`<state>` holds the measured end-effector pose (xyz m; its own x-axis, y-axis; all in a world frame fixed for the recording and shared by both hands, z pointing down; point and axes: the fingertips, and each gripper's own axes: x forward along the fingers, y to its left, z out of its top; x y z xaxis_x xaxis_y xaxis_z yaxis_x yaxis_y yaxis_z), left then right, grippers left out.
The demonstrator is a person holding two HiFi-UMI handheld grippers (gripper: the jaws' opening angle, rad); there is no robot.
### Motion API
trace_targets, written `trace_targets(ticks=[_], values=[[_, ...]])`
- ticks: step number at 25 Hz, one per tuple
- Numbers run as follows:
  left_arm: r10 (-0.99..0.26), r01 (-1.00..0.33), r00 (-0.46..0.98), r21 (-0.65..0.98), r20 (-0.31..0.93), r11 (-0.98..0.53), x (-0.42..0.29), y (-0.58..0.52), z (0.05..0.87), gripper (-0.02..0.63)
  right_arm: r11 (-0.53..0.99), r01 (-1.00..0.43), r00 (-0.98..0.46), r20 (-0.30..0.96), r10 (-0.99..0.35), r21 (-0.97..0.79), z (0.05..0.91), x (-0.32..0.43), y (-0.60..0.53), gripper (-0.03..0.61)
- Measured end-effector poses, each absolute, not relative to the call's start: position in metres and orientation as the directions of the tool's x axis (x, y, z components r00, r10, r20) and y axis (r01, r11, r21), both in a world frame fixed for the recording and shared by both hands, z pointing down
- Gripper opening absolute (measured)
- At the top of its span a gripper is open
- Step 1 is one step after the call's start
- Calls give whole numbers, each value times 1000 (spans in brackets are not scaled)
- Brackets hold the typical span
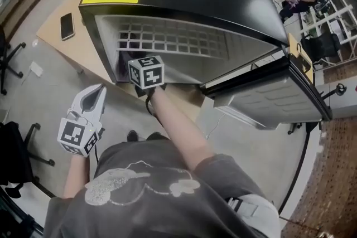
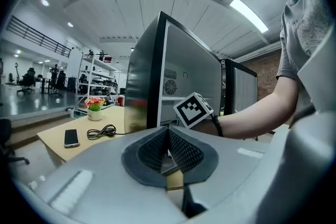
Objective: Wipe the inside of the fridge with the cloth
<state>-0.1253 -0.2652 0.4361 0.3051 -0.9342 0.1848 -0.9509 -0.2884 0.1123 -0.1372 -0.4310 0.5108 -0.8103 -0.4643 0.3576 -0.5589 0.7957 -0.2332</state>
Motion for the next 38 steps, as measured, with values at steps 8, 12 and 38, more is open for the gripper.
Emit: trace_targets(ticks=[8,12,38], values=[[-933,-952,295,152,207,-267,-131,-269,453,18,800,-567,-758,502,-416,-194,550,-137,-434,87],[-931,-950,302,145,205,-276,-125,-272,453,18,827,-535,-768,509,-389,-176,549,-137,-422,87],[-874,-902,429,158,230,-401,-7,-279,450,18,433,-897,-264,680,-684,86,571,117,-497,91]])
